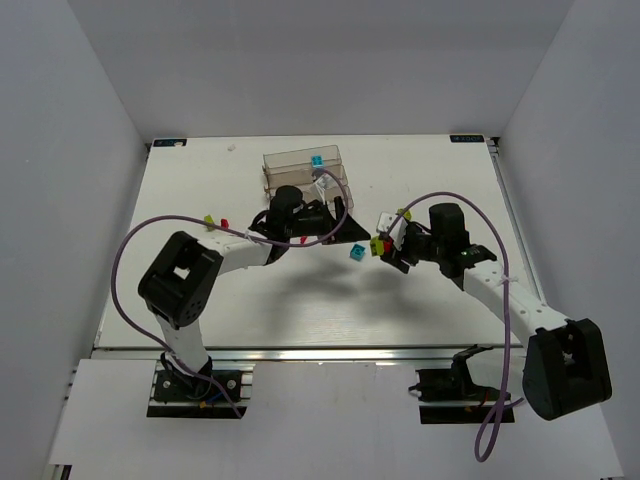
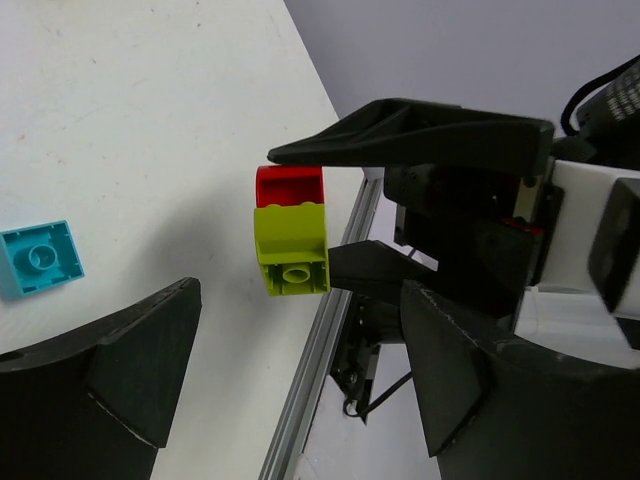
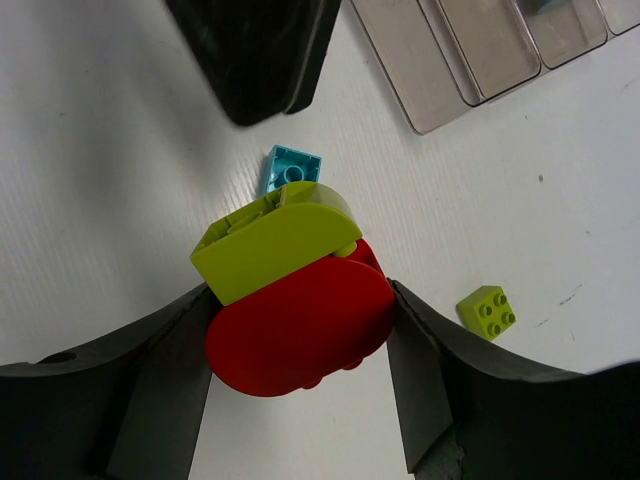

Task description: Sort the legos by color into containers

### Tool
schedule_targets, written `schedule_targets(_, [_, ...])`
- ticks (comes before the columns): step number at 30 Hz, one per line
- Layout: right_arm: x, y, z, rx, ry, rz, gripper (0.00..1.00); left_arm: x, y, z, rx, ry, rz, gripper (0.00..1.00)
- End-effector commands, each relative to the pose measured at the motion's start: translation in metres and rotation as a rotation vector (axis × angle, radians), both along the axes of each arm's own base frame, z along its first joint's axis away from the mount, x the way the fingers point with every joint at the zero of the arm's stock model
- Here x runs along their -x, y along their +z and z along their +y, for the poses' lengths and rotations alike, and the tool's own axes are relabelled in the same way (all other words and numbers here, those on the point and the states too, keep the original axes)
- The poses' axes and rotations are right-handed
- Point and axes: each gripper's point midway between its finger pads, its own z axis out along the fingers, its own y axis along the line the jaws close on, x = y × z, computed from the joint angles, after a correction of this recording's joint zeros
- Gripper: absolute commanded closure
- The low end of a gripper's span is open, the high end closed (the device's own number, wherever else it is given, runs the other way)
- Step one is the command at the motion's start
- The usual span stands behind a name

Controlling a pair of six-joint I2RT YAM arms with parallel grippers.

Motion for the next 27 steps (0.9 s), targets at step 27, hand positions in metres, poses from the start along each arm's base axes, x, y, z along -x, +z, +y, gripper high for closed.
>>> schedule_targets(27, [-0.012,0.044,0.019,-0.155,-0.033,0.021,1.0,-0.001,0.004,-0.037,-0.027,-0.002,-0.016,0.33])
